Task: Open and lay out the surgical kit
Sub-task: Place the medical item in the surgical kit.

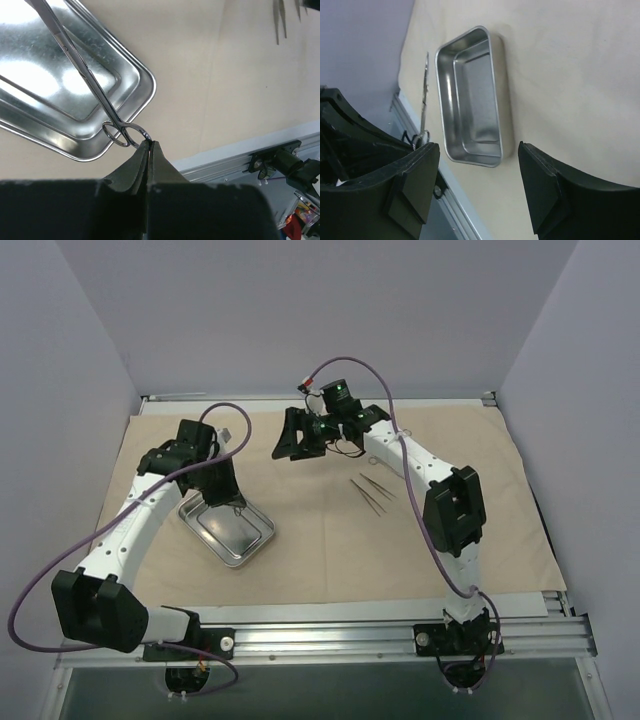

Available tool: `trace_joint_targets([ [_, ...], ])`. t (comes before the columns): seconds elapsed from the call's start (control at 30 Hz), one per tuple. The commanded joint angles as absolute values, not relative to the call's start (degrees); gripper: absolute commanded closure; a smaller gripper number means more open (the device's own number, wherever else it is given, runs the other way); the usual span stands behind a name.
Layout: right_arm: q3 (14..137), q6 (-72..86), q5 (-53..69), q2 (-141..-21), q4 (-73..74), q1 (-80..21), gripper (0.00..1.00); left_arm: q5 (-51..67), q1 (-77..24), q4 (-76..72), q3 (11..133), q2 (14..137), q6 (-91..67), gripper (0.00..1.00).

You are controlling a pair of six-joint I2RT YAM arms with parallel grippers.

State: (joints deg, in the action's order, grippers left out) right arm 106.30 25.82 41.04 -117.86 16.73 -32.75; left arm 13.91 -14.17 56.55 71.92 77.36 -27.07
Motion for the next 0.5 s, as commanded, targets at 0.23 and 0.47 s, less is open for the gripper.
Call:
trace_joint_targets([
  [0.23,111.36,43.85,46.84,-123.75,3.08,-38.23,0.37,16.52,-18.54,56.07,78.40,76.55,-23.38,0.98],
  [0.47,112.94,45.00,47.29,-125.86,3.52,-39.99,0.39,16.96,-20.56,55.90,79.80,77.43,-22.68,0.98],
])
